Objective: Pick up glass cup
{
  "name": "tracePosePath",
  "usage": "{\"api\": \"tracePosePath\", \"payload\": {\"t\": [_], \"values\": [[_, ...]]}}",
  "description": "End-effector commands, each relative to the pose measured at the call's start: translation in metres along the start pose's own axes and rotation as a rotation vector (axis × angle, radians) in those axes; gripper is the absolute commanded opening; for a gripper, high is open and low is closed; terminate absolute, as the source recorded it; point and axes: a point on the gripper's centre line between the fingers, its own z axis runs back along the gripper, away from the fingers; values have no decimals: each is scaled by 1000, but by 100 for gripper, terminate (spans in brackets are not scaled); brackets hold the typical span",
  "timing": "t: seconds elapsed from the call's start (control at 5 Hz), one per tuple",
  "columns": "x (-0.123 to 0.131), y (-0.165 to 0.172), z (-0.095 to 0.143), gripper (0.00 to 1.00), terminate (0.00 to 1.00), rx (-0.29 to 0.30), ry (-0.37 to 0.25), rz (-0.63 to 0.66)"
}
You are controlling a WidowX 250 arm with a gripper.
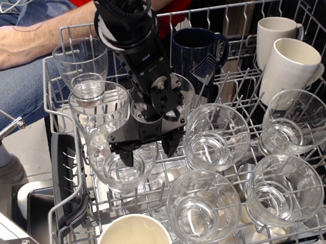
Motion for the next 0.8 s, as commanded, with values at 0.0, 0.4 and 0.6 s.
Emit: {"api": "tracePosePath", "payload": {"t": [0.0, 0.4, 0.6], "values": [[20, -22, -4, 0, 0, -16, -44, 19], [19, -27, -3, 0, 0, -5, -48, 27], [20, -24, -2, 0, 0, -1, -47, 18]]}}
